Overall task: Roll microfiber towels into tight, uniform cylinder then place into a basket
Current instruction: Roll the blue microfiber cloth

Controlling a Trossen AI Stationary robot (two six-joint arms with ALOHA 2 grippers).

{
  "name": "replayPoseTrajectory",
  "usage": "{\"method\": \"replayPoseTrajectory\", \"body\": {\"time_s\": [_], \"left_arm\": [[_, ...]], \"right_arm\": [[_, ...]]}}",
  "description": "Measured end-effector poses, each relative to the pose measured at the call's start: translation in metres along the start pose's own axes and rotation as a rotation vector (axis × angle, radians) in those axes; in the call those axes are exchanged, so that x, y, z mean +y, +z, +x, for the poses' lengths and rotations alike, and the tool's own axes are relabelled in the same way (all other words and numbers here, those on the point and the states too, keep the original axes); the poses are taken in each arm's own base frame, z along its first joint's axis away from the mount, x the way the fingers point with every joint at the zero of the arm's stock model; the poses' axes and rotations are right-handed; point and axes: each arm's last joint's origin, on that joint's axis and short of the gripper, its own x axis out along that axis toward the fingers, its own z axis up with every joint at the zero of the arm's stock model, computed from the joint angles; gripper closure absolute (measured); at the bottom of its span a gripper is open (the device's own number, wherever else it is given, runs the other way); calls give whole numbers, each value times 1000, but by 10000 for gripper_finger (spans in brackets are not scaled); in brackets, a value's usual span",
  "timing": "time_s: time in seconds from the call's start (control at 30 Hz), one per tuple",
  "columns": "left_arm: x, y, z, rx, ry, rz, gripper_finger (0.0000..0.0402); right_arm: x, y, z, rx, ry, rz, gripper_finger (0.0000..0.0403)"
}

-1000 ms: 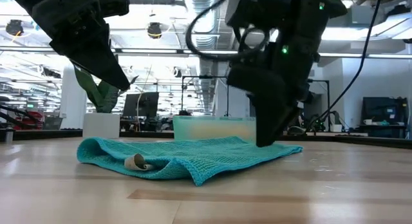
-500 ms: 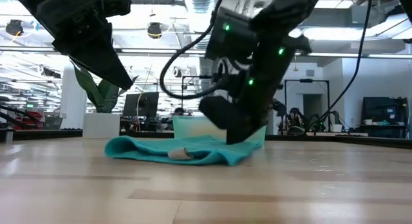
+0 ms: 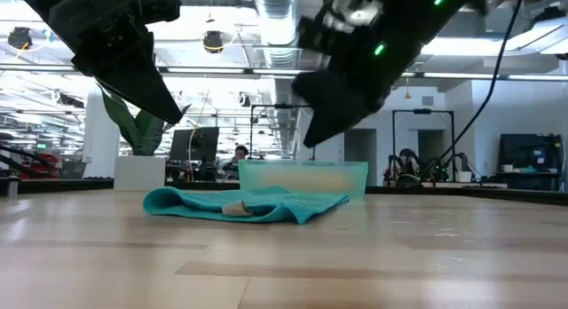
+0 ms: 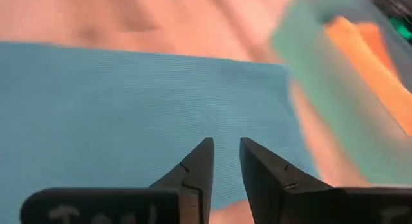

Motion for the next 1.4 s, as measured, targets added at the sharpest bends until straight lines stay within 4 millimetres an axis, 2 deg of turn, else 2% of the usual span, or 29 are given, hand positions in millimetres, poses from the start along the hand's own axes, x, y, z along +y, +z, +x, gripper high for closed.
{"method": "replayPoseTrajectory", "body": {"time_s": [0.13,0.2,0.4,0.53,0.6,0.7,0.87,1.03,1.2,1.4], "left_arm": [[0,0,0,0,0,0,301],[0,0,0,0,0,0,301],[0,0,0,-2,-1,-3,301],[0,0,0,-3,-3,0,301],[0,0,0,-3,-3,3,301],[0,0,0,0,1,6,301],[0,0,0,1,1,6,301],[0,0,0,1,1,7,301],[0,0,0,1,1,7,301],[0,0,0,1,1,7,301]], "right_arm": [[21,-5,-20,-38,116,-78,304],[29,-4,-24,-53,209,-81,304],[51,2,-8,-117,458,-95,304],[52,-2,15,-83,476,-75,304],[49,-9,22,-10,509,-90,304],[48,-9,29,70,609,-46,304],[41,-17,28,251,640,-20,304],[38,-20,14,403,598,-89,304],[44,-11,-6,449,576,-164,304],[53,4,-36,300,485,-284,304]]}}
